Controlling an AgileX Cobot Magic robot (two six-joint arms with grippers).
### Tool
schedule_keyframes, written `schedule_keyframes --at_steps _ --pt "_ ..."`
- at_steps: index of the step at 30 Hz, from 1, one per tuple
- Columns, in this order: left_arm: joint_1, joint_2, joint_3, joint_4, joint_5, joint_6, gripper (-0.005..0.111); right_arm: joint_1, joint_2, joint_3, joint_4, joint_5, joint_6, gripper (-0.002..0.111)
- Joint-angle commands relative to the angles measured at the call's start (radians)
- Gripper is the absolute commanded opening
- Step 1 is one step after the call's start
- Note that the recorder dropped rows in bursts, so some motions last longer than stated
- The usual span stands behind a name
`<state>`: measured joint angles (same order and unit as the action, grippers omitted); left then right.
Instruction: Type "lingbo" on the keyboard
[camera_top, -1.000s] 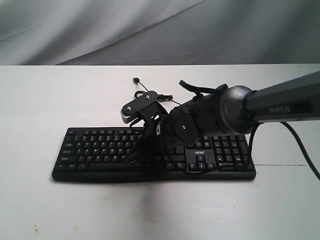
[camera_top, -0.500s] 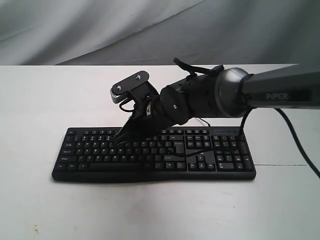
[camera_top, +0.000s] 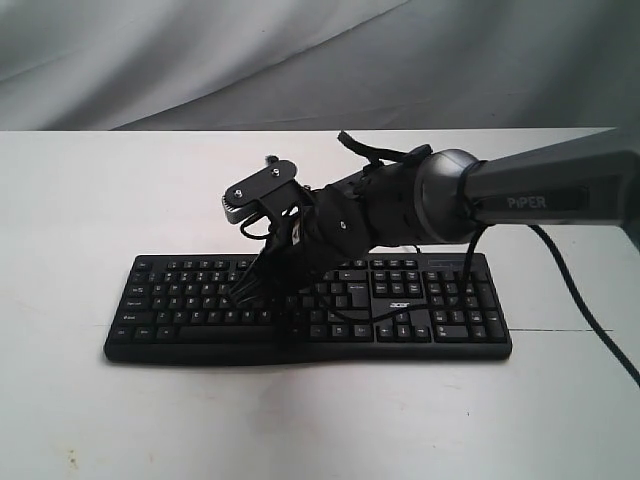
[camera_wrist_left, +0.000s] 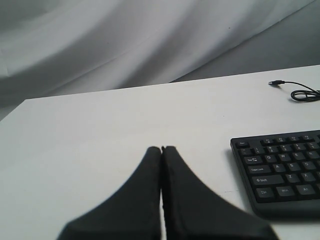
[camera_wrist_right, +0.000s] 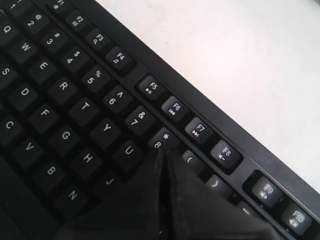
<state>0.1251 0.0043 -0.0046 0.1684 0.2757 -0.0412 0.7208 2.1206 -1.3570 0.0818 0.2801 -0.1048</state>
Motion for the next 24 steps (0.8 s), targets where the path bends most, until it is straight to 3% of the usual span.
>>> schedule_keyframes --at_steps 1,24 --pt "-0.007 -0.004 0.005 -0.002 -0.01 -0.004 0.0 0.008 0.001 -0.006 -0.002 -0.003 0.0 0.0" --pt "-0.007 -0.004 0.005 -0.002 -0.01 -0.004 0.0 0.008 0.031 -0.006 -0.003 -0.002 0.0 0.0"
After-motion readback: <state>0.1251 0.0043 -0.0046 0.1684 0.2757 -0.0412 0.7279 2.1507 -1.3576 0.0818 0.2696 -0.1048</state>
